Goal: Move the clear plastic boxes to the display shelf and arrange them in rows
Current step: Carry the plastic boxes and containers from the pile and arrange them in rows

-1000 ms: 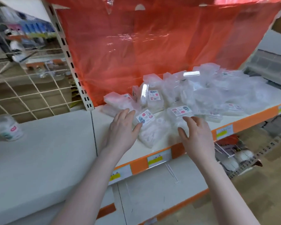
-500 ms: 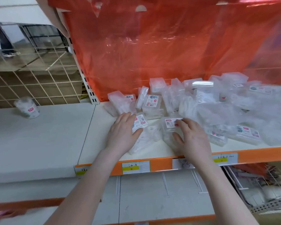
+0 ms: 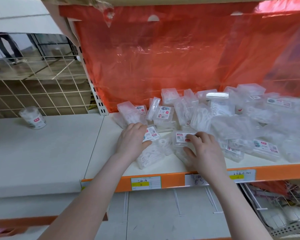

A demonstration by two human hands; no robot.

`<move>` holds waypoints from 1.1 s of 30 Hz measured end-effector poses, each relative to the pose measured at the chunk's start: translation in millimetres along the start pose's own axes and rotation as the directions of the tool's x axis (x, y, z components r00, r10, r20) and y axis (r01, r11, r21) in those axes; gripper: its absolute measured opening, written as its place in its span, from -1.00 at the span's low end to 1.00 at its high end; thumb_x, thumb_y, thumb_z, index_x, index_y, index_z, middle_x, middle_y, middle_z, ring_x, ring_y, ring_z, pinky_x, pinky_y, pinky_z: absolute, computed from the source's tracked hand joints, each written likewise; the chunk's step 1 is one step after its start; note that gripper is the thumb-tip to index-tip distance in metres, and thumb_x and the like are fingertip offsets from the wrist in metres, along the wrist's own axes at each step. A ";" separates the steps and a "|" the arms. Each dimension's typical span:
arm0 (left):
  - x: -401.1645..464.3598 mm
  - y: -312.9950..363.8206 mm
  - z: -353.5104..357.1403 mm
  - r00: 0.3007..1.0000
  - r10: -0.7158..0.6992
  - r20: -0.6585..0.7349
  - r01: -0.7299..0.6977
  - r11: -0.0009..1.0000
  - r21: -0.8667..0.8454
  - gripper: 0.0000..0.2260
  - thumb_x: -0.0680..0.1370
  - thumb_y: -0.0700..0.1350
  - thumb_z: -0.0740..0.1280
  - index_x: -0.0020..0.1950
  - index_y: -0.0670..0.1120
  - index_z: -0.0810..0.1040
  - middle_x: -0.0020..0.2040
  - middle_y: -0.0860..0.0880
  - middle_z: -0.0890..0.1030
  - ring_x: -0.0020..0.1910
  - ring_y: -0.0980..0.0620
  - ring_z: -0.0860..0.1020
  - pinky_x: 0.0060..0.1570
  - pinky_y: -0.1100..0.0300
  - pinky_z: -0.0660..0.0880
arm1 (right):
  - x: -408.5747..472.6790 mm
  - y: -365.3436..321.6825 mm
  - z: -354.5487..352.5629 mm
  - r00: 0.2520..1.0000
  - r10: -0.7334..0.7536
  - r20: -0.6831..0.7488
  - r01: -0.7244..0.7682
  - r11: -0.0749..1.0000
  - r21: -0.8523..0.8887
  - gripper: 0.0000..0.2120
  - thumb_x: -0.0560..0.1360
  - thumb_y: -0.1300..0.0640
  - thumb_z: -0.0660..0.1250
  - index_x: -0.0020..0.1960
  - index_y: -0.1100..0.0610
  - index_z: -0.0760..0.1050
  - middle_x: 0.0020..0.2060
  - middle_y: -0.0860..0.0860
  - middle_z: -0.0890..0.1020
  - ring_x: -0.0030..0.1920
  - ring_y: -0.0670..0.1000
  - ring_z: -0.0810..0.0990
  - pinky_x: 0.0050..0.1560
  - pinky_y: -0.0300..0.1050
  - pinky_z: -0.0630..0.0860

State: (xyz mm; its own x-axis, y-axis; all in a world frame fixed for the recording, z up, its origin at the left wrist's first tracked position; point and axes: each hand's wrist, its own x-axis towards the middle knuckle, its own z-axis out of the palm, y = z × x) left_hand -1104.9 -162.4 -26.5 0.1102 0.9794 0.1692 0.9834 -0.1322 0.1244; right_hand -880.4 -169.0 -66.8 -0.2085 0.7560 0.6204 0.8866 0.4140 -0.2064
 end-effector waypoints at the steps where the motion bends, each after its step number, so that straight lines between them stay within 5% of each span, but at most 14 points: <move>1: 1.7 -1.5 -1.8 1.000 0.008 0.010 -0.008 1.000 0.006 -0.52 0.55 0.10 0.28 0.41 -0.06 0.34 0.32 0.01 0.41 0.29 0.00 0.34 0.17 0.20 0.29 | 0.2 -0.6 0.1 1.000 0.003 0.000 -0.003 1.000 -0.001 -0.72 0.24 0.24 0.55 -0.09 0.24 0.58 -0.20 0.18 0.56 -0.21 0.25 0.54 -0.26 0.07 0.54; 17: -2.2 -27.2 -10.1 0.981 0.157 0.117 -0.154 0.988 -0.030 -0.45 0.56 0.00 0.25 0.51 -0.05 0.18 0.36 0.05 0.31 0.35 0.07 0.22 0.23 0.17 0.35 | 0.8 -7.4 2.9 0.999 0.023 -0.043 -0.025 0.999 -0.039 -0.70 0.22 0.26 0.56 -0.09 0.26 0.59 -0.21 0.19 0.57 -0.23 0.25 0.55 -0.25 0.04 0.53; 33: -44.1 -50.7 8.0 0.998 0.016 0.057 0.000 0.962 -0.274 -0.40 0.56 0.15 0.22 0.53 0.00 0.15 0.40 0.09 0.31 0.35 0.10 0.25 0.26 0.28 0.20 | 3.0 -12.5 5.7 0.997 0.029 -0.065 -0.032 0.998 -0.058 -0.69 0.21 0.25 0.58 -0.09 0.26 0.59 -0.22 0.21 0.57 -0.24 0.26 0.54 -0.26 0.03 0.53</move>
State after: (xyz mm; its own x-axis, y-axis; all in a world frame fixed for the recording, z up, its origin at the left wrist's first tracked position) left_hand -1158.5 -197.6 -48.1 0.1344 0.9842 0.1153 0.9063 -0.1691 0.3874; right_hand -894.5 -169.0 -66.8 -0.1559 0.7331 0.6620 0.9152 0.3594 -0.1824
